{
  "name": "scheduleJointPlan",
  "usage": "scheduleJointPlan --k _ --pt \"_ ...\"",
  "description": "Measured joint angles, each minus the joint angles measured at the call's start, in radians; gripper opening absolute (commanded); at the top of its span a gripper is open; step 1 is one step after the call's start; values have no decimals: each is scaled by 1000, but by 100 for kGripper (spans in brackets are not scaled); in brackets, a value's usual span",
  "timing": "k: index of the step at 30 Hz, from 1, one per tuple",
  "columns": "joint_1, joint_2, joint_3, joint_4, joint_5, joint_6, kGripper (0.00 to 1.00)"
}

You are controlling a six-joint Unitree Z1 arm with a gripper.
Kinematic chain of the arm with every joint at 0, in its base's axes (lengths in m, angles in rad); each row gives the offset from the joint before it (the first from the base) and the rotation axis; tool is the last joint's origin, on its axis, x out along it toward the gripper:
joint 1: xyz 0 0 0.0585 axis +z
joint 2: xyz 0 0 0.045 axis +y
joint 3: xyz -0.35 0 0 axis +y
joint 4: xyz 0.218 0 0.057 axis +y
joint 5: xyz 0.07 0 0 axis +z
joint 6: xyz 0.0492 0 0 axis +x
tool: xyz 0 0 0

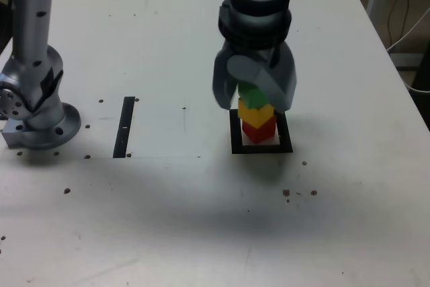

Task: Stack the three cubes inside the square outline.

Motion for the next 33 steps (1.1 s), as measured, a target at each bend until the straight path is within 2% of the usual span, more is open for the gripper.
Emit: scheduleJointPlan --k 18,27,33 --pt "1 -45 -10 13 7 -1 99" --pt "1 -181 21 117 21 -5 99" --pt "1 -306 141 136 37 -3 99"
